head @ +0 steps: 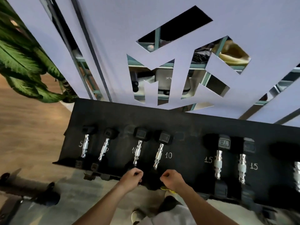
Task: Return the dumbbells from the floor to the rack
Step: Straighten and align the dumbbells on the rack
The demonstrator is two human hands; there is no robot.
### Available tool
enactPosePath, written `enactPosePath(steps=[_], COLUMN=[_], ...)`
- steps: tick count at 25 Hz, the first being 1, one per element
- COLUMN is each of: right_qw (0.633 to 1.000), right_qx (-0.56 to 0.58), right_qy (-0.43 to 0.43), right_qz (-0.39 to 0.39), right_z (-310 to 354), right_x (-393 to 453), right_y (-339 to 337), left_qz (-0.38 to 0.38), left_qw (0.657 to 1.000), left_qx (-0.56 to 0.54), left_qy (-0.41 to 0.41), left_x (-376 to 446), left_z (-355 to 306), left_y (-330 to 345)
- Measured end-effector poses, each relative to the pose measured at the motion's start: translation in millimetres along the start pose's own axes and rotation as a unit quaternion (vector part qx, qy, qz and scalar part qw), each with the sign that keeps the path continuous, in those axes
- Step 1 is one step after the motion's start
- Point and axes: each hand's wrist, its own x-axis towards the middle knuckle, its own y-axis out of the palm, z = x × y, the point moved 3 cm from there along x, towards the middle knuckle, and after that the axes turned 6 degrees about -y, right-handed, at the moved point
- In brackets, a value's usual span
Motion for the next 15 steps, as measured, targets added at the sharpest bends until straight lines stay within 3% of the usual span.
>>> enactPosePath(steps=[4,15], right_qw=[0.997,0.985], right_qx=[0.048,0.147], right_qy=[0.036,0.039], right_qz=[-0.039,-0.078], right_z=[2,24], right_x=[16,97], right_y=[-9,-19], left_qz=[0.028,-0.019], left_qw=[0.999,0.998], left_qx=[0.041,0.019], left_qy=[-0.016,-0.055], left_x=[4,62], left_z=[2,-23], left_y=[-8,-33])
